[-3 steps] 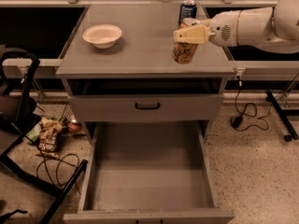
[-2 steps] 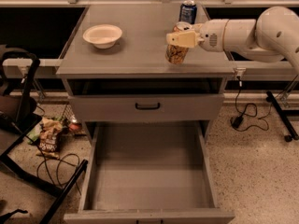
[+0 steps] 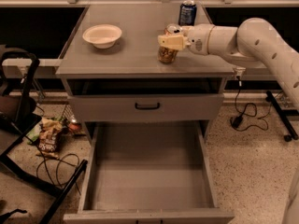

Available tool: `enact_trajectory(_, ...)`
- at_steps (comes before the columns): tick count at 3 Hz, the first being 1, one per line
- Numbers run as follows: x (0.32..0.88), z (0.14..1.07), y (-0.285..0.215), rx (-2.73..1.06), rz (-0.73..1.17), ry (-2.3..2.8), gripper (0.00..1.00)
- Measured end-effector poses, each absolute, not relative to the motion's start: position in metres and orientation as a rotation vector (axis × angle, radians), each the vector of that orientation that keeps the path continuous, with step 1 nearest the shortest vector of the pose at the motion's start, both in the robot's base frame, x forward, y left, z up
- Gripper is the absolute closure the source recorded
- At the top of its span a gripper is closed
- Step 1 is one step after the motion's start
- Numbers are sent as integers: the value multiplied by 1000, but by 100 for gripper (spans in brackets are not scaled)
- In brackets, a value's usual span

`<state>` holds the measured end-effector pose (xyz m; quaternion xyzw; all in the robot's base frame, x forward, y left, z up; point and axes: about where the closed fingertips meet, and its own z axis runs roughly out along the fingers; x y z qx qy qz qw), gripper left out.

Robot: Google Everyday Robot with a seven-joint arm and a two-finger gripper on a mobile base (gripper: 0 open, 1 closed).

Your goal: Pick orange can from middle drawer and place on counter

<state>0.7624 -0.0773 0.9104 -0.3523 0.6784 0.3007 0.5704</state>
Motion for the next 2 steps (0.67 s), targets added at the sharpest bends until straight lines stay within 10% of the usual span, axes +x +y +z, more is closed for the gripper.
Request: enact_trajectory(2, 763, 910, -77, -827, 705, 1592, 50)
